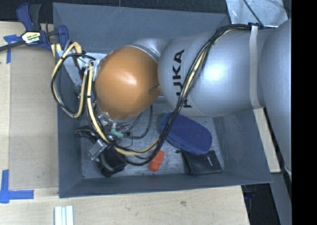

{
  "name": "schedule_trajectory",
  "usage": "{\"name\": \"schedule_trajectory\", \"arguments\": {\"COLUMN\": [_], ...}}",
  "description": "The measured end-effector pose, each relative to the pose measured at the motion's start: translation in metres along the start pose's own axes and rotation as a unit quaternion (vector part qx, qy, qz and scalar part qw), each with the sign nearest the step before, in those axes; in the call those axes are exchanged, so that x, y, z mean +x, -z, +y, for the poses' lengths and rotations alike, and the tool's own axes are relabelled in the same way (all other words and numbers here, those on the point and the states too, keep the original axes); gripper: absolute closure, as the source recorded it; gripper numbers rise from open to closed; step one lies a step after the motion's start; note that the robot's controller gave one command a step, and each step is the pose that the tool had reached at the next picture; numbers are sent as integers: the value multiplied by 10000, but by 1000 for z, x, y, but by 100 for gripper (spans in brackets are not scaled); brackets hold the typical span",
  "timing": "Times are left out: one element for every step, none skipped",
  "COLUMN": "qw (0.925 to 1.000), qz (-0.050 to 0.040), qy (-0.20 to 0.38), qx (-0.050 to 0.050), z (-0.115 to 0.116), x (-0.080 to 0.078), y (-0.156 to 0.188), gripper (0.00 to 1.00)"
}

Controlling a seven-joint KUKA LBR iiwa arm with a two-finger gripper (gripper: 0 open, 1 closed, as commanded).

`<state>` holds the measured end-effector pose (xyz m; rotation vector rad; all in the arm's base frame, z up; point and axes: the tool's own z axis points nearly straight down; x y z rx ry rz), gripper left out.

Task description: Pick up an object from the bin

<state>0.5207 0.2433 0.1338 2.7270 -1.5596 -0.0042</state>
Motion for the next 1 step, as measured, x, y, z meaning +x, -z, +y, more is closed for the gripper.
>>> {"name": "schedule_trajectory", "arguments": {"qw": [10000], "qz": [1], "qy": [-12], "qx": [6], "z": [1], "x": [0], "y": [30], "gripper": [100]}}
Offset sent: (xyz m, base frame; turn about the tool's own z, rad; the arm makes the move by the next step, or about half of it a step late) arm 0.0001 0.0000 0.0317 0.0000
